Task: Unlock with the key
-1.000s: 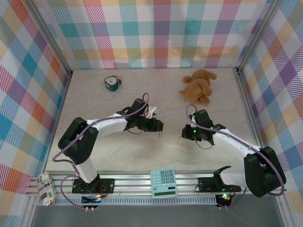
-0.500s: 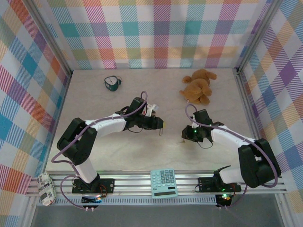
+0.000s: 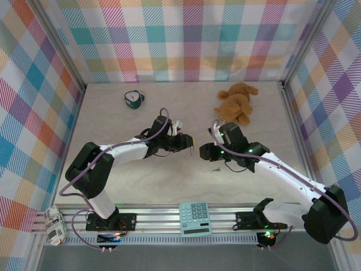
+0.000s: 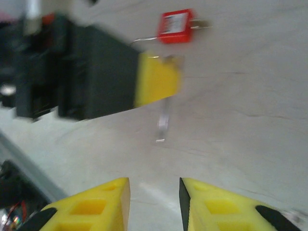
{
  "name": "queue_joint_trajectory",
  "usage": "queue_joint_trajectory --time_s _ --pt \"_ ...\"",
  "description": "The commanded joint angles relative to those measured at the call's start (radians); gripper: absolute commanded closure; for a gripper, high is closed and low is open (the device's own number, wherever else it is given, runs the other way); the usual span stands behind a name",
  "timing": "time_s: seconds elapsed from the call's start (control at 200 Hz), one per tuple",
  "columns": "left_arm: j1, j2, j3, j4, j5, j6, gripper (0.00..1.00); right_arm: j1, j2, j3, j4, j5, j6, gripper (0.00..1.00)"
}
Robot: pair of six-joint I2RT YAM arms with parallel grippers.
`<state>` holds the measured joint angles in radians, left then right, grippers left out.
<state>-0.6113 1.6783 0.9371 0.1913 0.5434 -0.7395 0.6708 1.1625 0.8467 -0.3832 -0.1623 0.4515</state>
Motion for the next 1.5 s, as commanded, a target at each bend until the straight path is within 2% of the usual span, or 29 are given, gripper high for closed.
queue_joint_trajectory --time_s 0.0,0.405,0.82,0.865,0.985,1.015,1.075,1.19,1.245,1.28,1.335,1.495 --pt "0.010 -0.055 -0.008 0.097 -0.005 -0.086 0.69 0.024 0.063 0.010 0.023 0.014 -0.019 0.66" --pt "0.009 -0.096 -0.036 0.086 0.009 -0.097 0.69 0.027 0.191 0.076 0.086 0.028 -0.059 0.66" --pt "0.007 -0.092 -0.048 0.136 0.039 -0.122 0.69 0.027 0.282 0.127 0.113 0.016 -0.067 0.76" --pt "0.007 -0.087 -0.049 0.148 0.044 -0.130 0.69 0.028 0.282 0.124 0.119 0.020 -0.067 0.79" --pt "0.007 -0.078 -0.060 0.185 0.054 -0.152 0.68 0.031 0.274 0.129 0.122 0.033 -0.064 0.96" --pt "0.008 -0.078 -0.063 0.187 0.054 -0.151 0.66 0.034 0.271 0.131 0.117 0.047 -0.062 1.00" --pt "0.008 -0.083 -0.068 0.188 0.050 -0.146 0.58 0.040 0.266 0.141 0.093 0.076 -0.063 1.00" --pt "0.020 -0.119 -0.071 0.118 0.006 -0.101 0.29 0.058 0.272 0.170 0.016 0.167 -0.079 1.00" --pt "0.046 -0.154 -0.078 0.057 -0.034 -0.078 0.11 0.061 0.280 0.184 -0.038 0.227 -0.080 1.00" --pt "0.071 -0.190 -0.091 0.011 -0.074 -0.065 0.04 0.061 0.288 0.195 -0.074 0.267 -0.083 1.00" --pt "0.124 -0.257 -0.120 -0.067 -0.149 -0.060 0.01 0.065 0.315 0.217 -0.150 0.362 -0.082 1.00" --pt "0.247 -0.495 -0.179 -0.339 -0.414 -0.015 0.00 0.141 0.466 0.302 -0.348 0.639 -0.086 1.00"
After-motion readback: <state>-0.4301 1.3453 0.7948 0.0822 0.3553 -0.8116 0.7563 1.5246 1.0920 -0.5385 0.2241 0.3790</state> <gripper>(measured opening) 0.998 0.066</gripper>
